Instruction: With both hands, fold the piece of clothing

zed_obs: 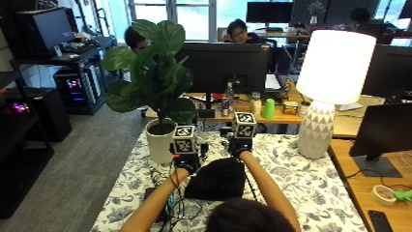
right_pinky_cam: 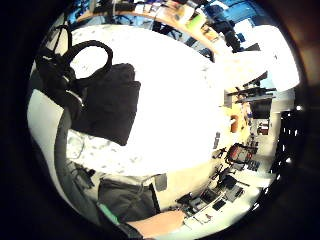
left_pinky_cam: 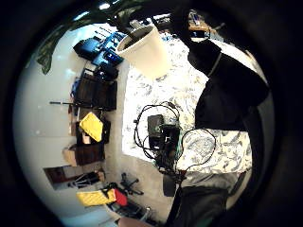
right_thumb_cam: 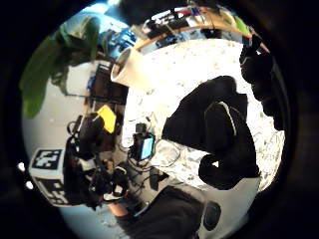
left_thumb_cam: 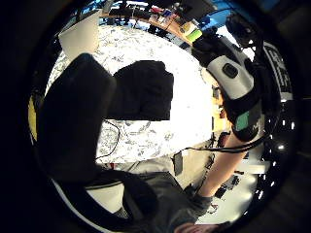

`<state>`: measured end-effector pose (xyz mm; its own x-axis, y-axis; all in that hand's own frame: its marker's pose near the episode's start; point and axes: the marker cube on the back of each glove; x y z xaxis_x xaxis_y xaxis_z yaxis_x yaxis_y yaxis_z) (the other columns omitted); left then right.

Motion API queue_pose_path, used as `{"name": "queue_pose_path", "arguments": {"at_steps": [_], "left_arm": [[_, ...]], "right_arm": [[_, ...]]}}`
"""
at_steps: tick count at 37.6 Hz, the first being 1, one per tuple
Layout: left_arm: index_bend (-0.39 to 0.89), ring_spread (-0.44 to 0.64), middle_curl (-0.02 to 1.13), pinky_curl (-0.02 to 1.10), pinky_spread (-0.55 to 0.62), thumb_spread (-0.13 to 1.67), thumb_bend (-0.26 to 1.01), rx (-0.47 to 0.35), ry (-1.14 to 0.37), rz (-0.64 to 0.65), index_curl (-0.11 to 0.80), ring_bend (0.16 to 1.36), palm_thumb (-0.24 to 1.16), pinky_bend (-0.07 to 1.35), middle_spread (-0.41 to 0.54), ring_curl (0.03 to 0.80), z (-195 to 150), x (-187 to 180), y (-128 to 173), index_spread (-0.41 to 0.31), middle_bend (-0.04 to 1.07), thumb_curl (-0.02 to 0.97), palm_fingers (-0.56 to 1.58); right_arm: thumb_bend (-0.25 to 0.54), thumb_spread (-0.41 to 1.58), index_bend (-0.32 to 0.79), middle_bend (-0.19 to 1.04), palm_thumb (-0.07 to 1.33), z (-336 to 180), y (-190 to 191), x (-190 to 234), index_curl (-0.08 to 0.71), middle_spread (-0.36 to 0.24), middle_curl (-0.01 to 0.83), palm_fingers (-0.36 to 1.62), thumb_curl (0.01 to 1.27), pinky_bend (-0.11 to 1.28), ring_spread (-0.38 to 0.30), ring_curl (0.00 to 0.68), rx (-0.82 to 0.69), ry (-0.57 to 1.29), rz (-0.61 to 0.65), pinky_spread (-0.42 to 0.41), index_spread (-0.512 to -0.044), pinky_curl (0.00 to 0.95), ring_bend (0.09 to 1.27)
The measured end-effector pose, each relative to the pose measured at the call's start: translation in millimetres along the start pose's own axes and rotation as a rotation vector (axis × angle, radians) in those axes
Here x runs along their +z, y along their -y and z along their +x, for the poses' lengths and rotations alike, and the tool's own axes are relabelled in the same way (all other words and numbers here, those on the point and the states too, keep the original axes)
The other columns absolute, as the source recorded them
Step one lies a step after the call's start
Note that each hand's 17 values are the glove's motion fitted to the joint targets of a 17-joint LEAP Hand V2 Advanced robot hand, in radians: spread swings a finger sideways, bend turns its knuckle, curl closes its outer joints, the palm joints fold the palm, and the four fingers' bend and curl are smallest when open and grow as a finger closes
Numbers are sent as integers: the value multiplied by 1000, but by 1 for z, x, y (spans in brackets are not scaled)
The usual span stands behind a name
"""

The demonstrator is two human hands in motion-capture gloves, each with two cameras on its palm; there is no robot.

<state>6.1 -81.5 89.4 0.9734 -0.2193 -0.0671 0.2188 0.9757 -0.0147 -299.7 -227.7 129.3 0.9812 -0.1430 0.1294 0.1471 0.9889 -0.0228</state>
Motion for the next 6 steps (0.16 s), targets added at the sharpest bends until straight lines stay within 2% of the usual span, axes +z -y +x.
{"name": "queue_pose_path", "arguments": {"at_steps": [6], "left_arm": [[46, 154, 380, 363, 232, 1368, -11, 40, -77, -70, 148, 720, 106, 758, 76, 339, 11, -2, -4, 88, 264, 144, 223]], "right_arm": [[-11, 1265, 77, 289, 849, 12, 4, -2, 202, -94, 463, 1109, 394, 646, -152, 426, 12, -25, -6, -192, -211, 391, 646]]}}
